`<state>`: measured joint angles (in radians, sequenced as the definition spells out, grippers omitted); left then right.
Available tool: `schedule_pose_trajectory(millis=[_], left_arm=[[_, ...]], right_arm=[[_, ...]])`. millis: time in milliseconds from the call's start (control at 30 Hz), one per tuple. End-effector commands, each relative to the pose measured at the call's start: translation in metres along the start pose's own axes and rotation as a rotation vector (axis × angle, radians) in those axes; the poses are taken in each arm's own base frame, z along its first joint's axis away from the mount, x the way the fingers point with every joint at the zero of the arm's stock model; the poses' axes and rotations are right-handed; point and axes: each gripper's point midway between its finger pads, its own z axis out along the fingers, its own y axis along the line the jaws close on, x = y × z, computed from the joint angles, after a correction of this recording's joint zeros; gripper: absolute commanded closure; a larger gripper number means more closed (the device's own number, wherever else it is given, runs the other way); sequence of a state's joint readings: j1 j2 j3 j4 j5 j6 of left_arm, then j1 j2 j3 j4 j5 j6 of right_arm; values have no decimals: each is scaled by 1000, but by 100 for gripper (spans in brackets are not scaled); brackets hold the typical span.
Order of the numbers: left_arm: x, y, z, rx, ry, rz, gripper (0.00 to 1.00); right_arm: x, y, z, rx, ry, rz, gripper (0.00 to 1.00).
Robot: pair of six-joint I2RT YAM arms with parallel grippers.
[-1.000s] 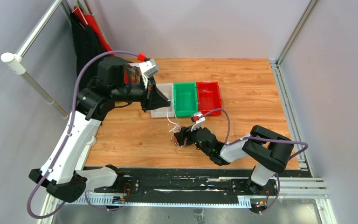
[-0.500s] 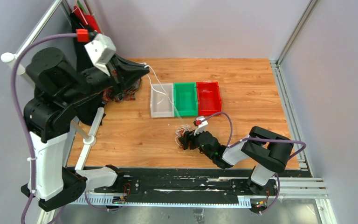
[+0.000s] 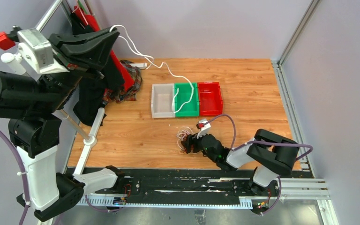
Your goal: Untangle the cables
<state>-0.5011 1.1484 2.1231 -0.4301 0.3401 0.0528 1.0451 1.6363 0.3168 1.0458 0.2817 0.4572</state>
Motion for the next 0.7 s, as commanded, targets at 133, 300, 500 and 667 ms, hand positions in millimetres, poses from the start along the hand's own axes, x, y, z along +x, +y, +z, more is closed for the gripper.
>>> schedule_pose_trajectory(millis=[133, 300, 500, 667], left_arm=[[-52, 15, 1, -70, -179, 107, 99], [19, -16, -1, 88, 26, 3, 99], [77, -41, -27, 158, 155, -66, 99], [100, -50, -37, 168, 204, -125, 99]], right_arm=[[-59, 25, -25, -64, -95, -68, 22], [-123, 53, -50, -148, -159, -157, 21], [-196, 100, -85, -325, -270, -253, 21], [-247, 149, -102, -497, -358, -293, 21]])
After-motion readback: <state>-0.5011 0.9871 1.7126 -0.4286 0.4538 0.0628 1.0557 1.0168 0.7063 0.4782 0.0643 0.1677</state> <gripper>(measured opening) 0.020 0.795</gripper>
